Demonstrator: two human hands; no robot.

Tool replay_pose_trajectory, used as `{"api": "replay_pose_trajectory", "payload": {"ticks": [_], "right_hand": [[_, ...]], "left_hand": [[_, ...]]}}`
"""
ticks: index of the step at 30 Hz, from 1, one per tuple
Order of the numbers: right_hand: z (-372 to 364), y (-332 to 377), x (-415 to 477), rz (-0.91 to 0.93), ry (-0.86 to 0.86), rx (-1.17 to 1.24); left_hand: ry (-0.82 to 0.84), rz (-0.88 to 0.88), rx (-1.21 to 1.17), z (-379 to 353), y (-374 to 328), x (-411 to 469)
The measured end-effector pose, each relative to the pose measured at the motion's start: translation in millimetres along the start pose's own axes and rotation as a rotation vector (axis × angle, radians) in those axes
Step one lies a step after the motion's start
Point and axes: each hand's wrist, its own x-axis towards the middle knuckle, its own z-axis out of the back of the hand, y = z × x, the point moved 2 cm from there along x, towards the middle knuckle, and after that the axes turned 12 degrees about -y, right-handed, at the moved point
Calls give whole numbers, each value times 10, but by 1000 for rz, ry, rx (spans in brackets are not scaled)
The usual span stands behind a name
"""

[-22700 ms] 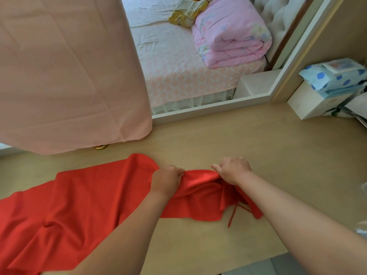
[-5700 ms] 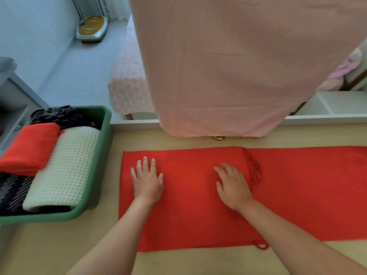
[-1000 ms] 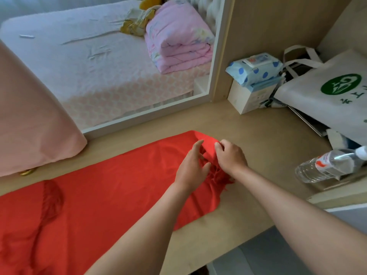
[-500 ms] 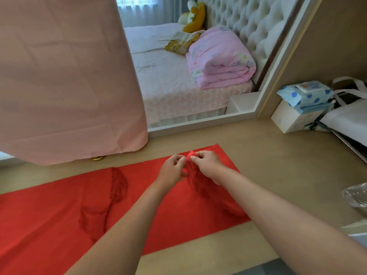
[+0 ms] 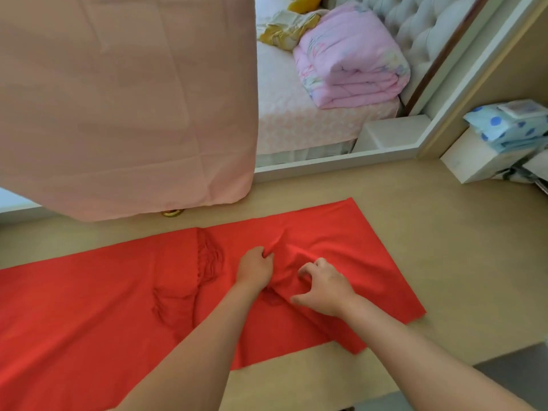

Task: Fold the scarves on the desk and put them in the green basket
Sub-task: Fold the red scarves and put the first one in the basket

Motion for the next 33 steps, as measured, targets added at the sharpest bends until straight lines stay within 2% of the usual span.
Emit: {"api": "replay_pose_trajectory", "payload": {"ticks": [3, 7, 9, 11, 13, 16, 19, 22, 26, 30, 33], "right_hand": [[-138, 17, -39, 102, -71, -152], [-54, 174, -32, 184, -377, -15], [39, 335, -2, 223, -455, 66], [86, 493, 38, 238, -427, 107], [67, 595, 74, 226, -391, 123], [-49, 643, 37, 161, -335, 77], [-204, 591, -65, 115, -161, -187], [-284, 471, -143, 93, -149, -267], [-240, 380, -175, 54, -295, -121], [-35, 419, -230, -46, -289, 219], [158, 450, -265, -77, -307, 312]], "left_hand": [[-100, -22, -80, 123, -5, 54], [-161, -43, -93, 467, 58, 233], [-225, -27, -109, 639, 91, 368], [-267, -7, -150, 752, 159, 461], [-305, 0, -59, 805, 273, 472], [-365, -201, 134, 766, 443, 331], [-259, -444, 147, 555, 577, 68], [-80, -608, 98, 354, 621, -201], [52, -699, 84, 231, 554, -438], [33, -699, 14, 237, 390, -507], [7, -707, -30, 322, 207, -465]]}}
